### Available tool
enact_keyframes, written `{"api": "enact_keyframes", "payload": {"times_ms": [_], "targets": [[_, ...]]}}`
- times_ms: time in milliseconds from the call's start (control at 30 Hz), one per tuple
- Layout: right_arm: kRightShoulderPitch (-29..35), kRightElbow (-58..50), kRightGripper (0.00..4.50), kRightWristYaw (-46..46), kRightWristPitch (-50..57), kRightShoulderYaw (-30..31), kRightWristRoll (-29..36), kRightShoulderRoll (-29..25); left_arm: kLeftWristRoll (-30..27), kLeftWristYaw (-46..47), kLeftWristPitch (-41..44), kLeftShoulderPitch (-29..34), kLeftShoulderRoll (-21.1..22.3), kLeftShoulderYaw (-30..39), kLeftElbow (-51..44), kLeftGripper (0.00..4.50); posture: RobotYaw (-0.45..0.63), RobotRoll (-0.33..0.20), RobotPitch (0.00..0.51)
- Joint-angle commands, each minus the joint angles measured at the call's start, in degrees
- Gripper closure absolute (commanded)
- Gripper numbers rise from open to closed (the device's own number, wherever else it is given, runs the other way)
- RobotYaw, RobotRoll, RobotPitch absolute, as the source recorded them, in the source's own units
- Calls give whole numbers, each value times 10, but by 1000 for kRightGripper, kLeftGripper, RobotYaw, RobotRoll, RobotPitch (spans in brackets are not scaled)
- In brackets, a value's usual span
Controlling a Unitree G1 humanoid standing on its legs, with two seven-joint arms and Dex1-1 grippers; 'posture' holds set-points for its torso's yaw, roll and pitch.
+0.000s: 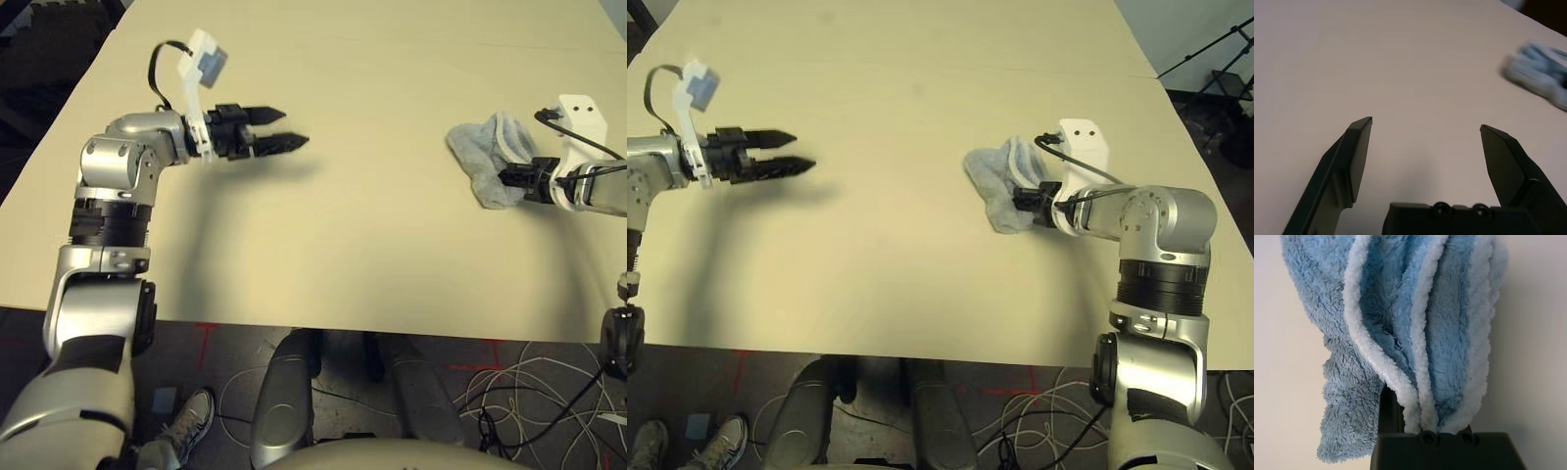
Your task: Wipe the water off the table with a rag.
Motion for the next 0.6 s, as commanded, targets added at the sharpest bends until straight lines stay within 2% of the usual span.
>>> {"api": "enact_keyframes", "payload": {"times_ms": [33, 233, 333, 600], "targets": [[22, 30, 4457, 5, 6, -13, -30, -22, 36, 94, -80, 9, -16, 32, 36, 0, -18, 0, 325], [25, 41, 4457, 30, 27, -17, -32, -36, 50, 215, -136, 51, -51, 76, 50, 0, -18, 0, 324], [28, 41, 4457, 32, 46, -25, -34, -37, 52, 247, -155, 69, -63, 87, 60, 0, -16, 0, 324], [44, 30, 4457, 29, 73, -45, -39, -23, 55, 257, -177, 81, -77, 88, 78, 0, -18, 0, 323]]}}
